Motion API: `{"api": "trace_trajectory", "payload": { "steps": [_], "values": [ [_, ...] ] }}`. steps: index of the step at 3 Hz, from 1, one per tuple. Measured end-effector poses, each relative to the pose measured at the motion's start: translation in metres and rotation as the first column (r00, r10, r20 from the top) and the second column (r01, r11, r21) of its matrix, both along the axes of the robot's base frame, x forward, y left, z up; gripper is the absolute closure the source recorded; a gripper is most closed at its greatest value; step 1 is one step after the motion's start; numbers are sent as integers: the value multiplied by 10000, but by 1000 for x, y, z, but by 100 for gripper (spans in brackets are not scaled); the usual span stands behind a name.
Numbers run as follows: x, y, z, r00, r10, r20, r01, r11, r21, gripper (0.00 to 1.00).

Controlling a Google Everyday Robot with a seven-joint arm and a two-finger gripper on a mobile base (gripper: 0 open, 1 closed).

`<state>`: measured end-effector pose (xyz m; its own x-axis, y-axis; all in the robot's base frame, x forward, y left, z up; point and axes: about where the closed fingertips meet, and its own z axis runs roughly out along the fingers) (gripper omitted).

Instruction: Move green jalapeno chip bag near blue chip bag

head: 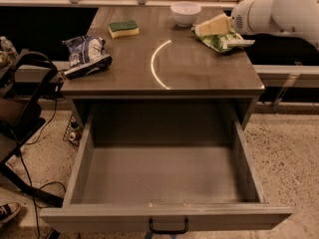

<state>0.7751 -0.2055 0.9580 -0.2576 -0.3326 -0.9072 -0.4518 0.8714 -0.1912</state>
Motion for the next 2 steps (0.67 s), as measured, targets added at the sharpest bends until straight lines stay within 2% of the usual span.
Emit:
{"api": "trace_trajectory", "payload": {
  "steps": [1,2],
  "values": [
    [42,-5,-24,9998,-98,-174,106,9987,494,0],
    [84,-25,-63,9965,-337,-768,431,9913,1241,0]
  ]
}}
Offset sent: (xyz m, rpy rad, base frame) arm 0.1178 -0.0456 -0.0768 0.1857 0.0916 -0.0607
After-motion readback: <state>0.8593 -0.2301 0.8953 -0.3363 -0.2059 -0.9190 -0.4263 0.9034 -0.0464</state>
